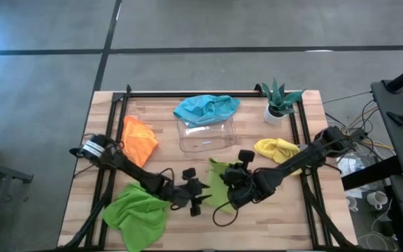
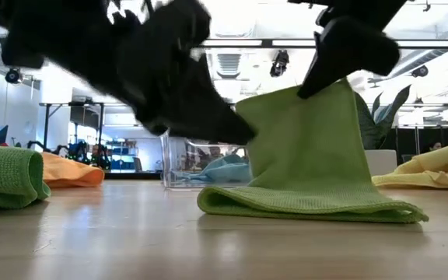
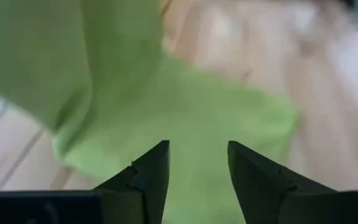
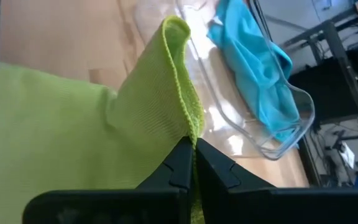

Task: Fold microfiber towels
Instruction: Fold the light green microfiber cloth

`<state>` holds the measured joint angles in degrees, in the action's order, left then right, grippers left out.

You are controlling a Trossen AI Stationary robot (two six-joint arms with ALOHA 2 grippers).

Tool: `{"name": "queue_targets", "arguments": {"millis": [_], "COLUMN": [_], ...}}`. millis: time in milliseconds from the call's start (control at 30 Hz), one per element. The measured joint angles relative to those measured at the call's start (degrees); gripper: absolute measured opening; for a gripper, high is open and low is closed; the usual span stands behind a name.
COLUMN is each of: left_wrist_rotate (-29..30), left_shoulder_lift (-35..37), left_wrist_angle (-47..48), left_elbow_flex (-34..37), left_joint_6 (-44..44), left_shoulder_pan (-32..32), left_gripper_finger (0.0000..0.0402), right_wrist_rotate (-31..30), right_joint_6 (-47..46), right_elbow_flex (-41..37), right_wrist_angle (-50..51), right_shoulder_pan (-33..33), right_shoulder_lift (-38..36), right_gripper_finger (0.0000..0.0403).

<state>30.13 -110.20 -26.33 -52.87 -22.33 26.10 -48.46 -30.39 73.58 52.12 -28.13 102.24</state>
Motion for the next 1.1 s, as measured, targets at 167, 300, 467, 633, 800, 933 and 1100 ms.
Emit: {"name": "queue_targets", "arguments": {"millis": [167, 300, 467, 633, 800, 933, 1100], "left_wrist_rotate": [-0.4, -1.0, -1.0, -1.2, -1.3, -1.3, -1.4], "left_shoulder_lift": [-4.6, -6.1, -6.4, -6.1, -6.1, -6.1, -6.1], "left_wrist_angle": [0.0, -0.7, -0.7, -0.4, -0.3, -0.3, -0.2], "left_elbow_flex": [-0.1, -0.4, -0.5, -0.5, -0.5, -0.5, -0.5], "left_joint_6": [-3.6, -5.3, -5.7, -5.7, -5.7, -5.7, -5.7], "left_shoulder_pan": [-0.1, -0.1, -0.3, -0.3, -0.3, -0.3, -0.7], "left_gripper_finger": [0.0148, 0.0148, 0.0148, 0.0148, 0.0148, 0.0148, 0.0148], "right_wrist_rotate": [1.6, 6.2, 13.6, 16.1, 19.6, 24.1, 25.9], "right_joint_6": [1.5, 3.3, 8.6, 9.4, 9.4, 9.4, 8.1], "right_elbow_flex": [-0.6, -1.4, -3.4, -5.4, -8.6, -11.6, -12.8], "right_wrist_angle": [-0.4, -2.8, -14.6, -21.9, -28.3, -33.8, -36.6], "right_shoulder_pan": [0.2, -1.7, -4.3, -5.6, -5.9, -5.9, -6.4], "right_shoulder_lift": [0.1, 0.1, 0.1, 0.1, 0.2, 0.2, 0.2], "right_gripper_finger": [0.0009, 0.0009, 0.0009, 0.0009, 0.0009, 0.0009, 0.0009]}}
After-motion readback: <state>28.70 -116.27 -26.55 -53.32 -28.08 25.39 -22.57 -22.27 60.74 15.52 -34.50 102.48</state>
